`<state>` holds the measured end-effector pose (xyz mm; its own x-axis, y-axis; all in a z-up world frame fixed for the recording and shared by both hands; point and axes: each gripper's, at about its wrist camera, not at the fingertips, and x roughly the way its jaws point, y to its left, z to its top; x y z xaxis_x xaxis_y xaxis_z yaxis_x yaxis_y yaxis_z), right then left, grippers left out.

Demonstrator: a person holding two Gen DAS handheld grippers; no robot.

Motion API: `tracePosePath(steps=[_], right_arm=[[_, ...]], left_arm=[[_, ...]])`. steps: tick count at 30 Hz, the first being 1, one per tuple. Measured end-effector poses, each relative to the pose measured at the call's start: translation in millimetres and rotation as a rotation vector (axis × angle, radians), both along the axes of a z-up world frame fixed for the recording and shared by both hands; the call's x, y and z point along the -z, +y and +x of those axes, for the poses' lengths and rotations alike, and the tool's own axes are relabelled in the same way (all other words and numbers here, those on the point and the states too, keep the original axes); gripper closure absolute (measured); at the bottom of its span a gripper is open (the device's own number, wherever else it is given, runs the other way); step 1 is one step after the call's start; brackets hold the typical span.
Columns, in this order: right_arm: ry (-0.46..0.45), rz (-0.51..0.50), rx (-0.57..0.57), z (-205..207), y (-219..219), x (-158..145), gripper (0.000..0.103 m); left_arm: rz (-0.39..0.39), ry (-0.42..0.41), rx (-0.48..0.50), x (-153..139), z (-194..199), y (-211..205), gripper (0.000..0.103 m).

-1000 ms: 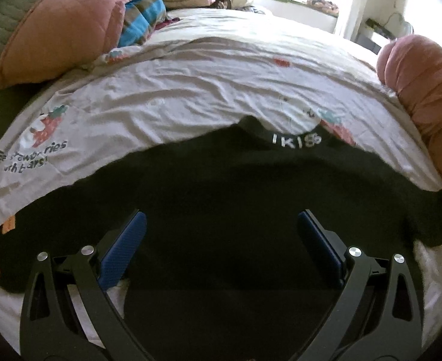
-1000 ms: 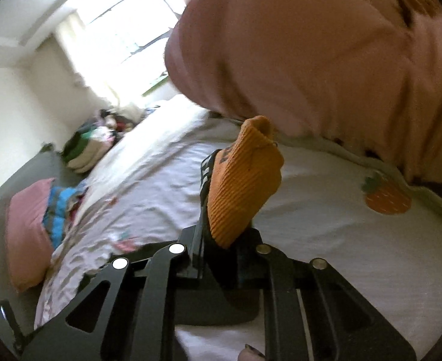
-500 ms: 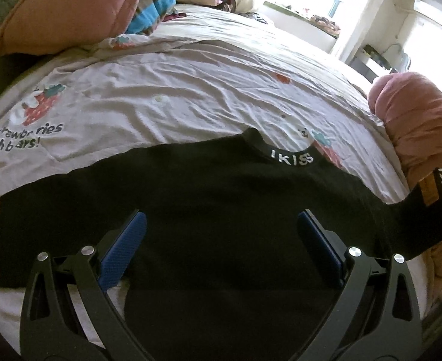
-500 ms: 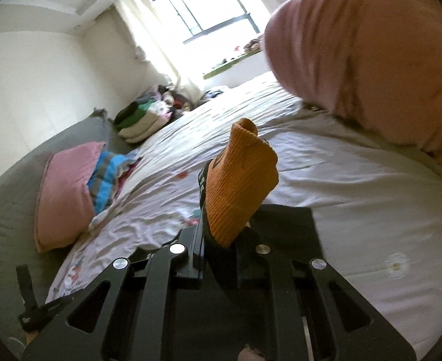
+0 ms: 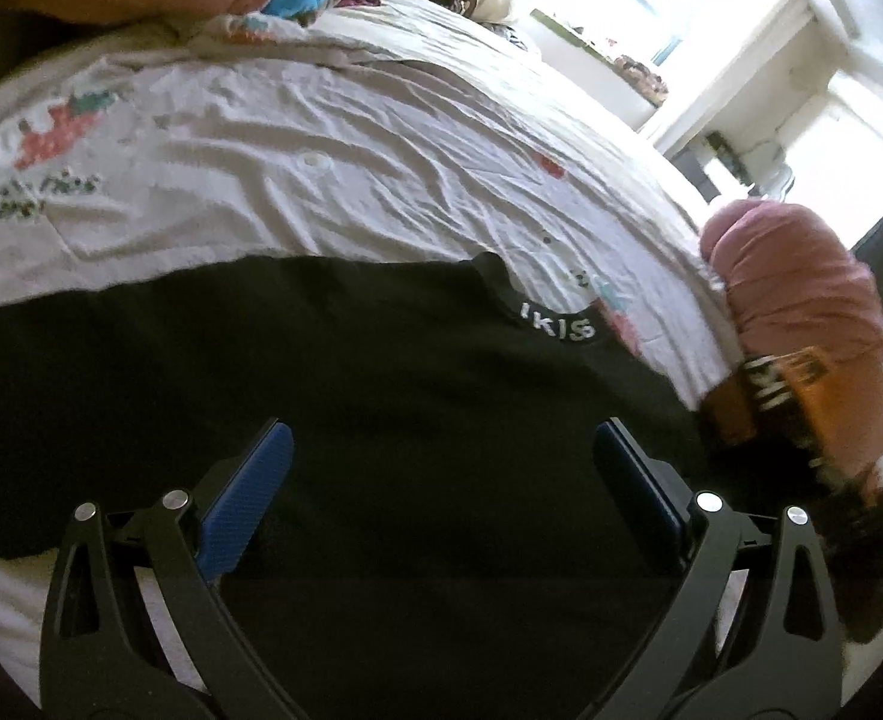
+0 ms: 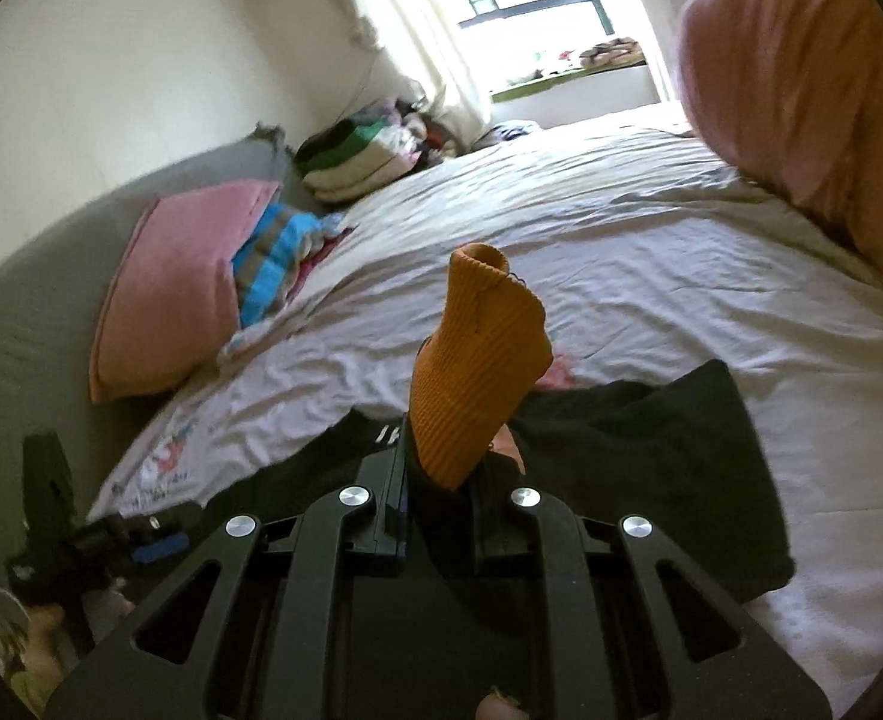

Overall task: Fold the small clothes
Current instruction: 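Fold the held sleeve across the shirt body with the right tool, release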

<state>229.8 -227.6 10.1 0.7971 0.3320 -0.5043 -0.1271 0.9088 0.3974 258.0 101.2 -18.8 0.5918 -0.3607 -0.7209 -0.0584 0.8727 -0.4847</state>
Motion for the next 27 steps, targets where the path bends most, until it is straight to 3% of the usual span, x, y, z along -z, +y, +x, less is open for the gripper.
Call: tracePosePath(steps=[8,11,15,20,25,27], right_arm=[[0.073,-0.074,-0.076,13.9,54.3,32.2,0.088],[0.108,-0.087,-0.113,13.5,69.8,44.7,0.086],[0.128,-0.083,-0.171,6.7,81.8,52.0,0.070],[0.141,-0.065,-0.269,-12.0,91.6,51.6,0.048],[0.134,-0.038,-0.278,-31.3,75.6,43.4,0.048],[0.142,-0.034,-0.257,-34.3,63.0,42.0,0.048]], left_arm=[[-0.126,0.028,0.020,14.0,3.1,2.9,0.009],[-0.137,0.041,0.031,20.2,4.8,-0.5,0.009],[-0.184,0.046,0.046,25.6,5.2,-1.5,0.009],[-0.186,0.057,0.079,30.4,4.9,-8.7,0.010],[-0.216,0.082,0.123,39.5,4.6,-20.1,0.028],[-0.218,0.101,0.137,45.0,4.4,-25.3,0.044]])
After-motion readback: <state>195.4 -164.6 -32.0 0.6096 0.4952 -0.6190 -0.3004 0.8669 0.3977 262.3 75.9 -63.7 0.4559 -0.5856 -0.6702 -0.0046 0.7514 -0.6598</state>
